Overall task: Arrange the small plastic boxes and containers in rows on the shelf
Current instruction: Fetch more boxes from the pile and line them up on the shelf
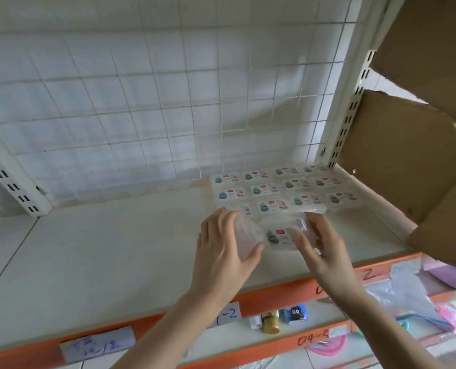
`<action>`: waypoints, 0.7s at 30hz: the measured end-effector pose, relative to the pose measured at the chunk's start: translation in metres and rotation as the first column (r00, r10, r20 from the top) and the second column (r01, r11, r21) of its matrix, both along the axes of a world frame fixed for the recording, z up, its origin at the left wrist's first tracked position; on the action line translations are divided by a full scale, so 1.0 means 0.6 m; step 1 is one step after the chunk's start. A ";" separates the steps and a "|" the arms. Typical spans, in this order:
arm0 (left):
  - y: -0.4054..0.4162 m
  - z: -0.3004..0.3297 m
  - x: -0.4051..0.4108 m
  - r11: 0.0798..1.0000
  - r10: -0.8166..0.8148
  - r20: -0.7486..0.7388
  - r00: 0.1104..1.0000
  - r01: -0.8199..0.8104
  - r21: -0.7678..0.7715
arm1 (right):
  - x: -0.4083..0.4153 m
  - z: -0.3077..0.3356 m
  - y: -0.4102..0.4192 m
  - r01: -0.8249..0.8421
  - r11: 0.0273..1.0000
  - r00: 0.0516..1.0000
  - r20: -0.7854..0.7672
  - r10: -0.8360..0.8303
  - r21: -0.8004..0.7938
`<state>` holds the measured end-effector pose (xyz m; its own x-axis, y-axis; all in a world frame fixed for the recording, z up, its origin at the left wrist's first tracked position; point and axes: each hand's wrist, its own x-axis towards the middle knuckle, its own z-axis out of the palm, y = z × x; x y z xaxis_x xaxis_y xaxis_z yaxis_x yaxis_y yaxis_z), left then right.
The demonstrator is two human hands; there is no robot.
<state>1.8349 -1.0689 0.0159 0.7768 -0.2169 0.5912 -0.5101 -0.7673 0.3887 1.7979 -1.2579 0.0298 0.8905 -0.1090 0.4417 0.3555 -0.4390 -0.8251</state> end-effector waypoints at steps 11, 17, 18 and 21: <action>-0.041 -0.023 -0.012 0.986 -0.140 -0.055 0.989 0.134 -0.099 | -0.021 -0.015 -0.085 -0.137 0.986 0.980 -0.158 0.121 -0.095; -0.040 -0.015 -0.019 0.921 -0.248 -0.182 0.951 0.173 -0.349 | -0.005 -0.036 -0.094 -0.003 0.993 0.991 -0.130 -0.012 -0.117; -0.041 -0.010 -0.020 0.894 -0.285 -0.179 0.942 0.194 -0.403 | -0.004 -0.039 -0.095 0.000 0.995 0.992 -0.122 -0.013 -0.100; -0.047 0.003 -0.030 0.787 -0.380 -0.179 0.907 0.216 -0.578 | -0.002 -0.042 -0.096 0.021 0.997 0.995 -0.099 -0.027 -0.068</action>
